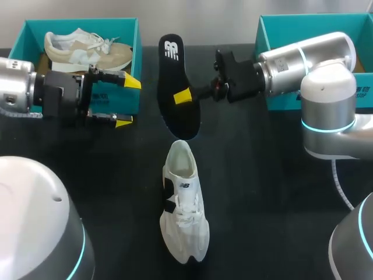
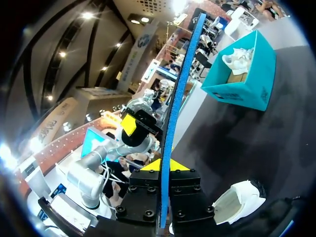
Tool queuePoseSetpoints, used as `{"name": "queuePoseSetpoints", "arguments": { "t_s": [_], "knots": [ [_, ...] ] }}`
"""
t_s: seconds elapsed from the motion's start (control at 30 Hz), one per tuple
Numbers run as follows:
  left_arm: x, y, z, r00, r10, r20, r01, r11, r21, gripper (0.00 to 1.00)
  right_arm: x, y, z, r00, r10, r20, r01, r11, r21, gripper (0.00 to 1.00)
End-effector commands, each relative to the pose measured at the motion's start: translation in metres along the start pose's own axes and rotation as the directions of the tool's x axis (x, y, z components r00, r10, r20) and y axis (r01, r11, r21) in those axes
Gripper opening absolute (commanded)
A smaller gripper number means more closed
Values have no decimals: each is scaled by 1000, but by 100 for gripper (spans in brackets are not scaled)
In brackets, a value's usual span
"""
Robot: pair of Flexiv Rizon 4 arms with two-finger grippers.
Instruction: Take the shoe out of the shoebox, open the shoe tongue, remove and reinsert the insole, then place the shoe into the shoebox
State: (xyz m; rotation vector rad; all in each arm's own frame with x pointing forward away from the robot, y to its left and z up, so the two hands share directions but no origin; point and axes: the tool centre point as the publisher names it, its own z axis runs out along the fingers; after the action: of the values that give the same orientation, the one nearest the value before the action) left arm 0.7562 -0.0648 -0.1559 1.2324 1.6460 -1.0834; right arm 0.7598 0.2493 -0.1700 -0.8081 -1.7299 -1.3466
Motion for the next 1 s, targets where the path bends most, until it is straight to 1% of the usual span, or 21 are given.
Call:
{"name": "queuePoseSetpoints", "arguments": {
  "t_s": [0.03,0.07,0.1,0.13,0.17,0.2,0.27,0.3,0.33,0.43,0.47,0.5,0.53,0.57,0.6,0.63,1.0],
  "knots": [
    [3,-5,1,1000,-16,-2,16,1000,-2,100,0,0,1,1000,1,2,-1,1000,0,0],
    [7,-7,4,997,-62,-45,60,998,-33,100,-3,0,-2,1000,-6,23,6,1000,-5,0],
    [11,-9,6,993,-107,-40,106,994,-20,100,-5,0,-5,999,-11,51,12,1000,-23,0],
    [15,-11,6,988,-135,-70,133,991,-33,100,-6,0,-8,999,-19,50,21,999,-38,0],
    [18,-13,9,982,-151,-112,147,988,-51,100,-6,-2,-10,997,-37,64,39,999,-35,0],
    [21,-16,8,977,-181,-109,179,983,-33,100,-7,-3,-11,995,-48,84,51,998,-41,0],
    [29,-19,7,951,-250,-184,245,968,-47,100,-9,-7,-15,991,-71,114,78,995,-55,0],
    [32,-21,5,938,-289,-190,283,957,-58,100,-9,-8,-17,989,-83,121,91,994,-61,0],
    [35,-23,3,917,-326,-229,319,945,-66,100,-10,-10,-19,986,-96,134,106,992,-70,0],
    [44,-31,-4,858,-425,-290,410,905,-113,100,-14,-15,-25,978,-128,164,143,986,-82,0],
    [47,-33,-6,832,-465,-302,450,885,-124,100,-15,-16,-27,975,-136,178,152,985,-82,0],
    [51,-34,-7,798,-507,-325,484,861,-156,100,-15,-17,-28,969,-154,191,172,982,-81,0],
    [55,-36,-8,767,-551,-329,525,834,-173,100,-15,-18,-29,962,-175,208,196,977,-87,0],
    [59,-38,-9,743,-575,-341,538,817,-206,100,-16,-18,-30,955,-201,217,223,971,-83,0],
    [61,-41,-10,741,-568,-360,501,823,-266,100,-16,-18,-30,942,-218,254,247,965,-91,0],
    [61,-41,-10,741,-568,-360,501,823,-266,100,-19,-17,-27,932,-239,274,271,959,-84,0],
    [61,-41,-10,741,-568,-360,501,823,-266,100,-19,-17,-27,932,-239,274,271,959,-84,0]
  ]
}}
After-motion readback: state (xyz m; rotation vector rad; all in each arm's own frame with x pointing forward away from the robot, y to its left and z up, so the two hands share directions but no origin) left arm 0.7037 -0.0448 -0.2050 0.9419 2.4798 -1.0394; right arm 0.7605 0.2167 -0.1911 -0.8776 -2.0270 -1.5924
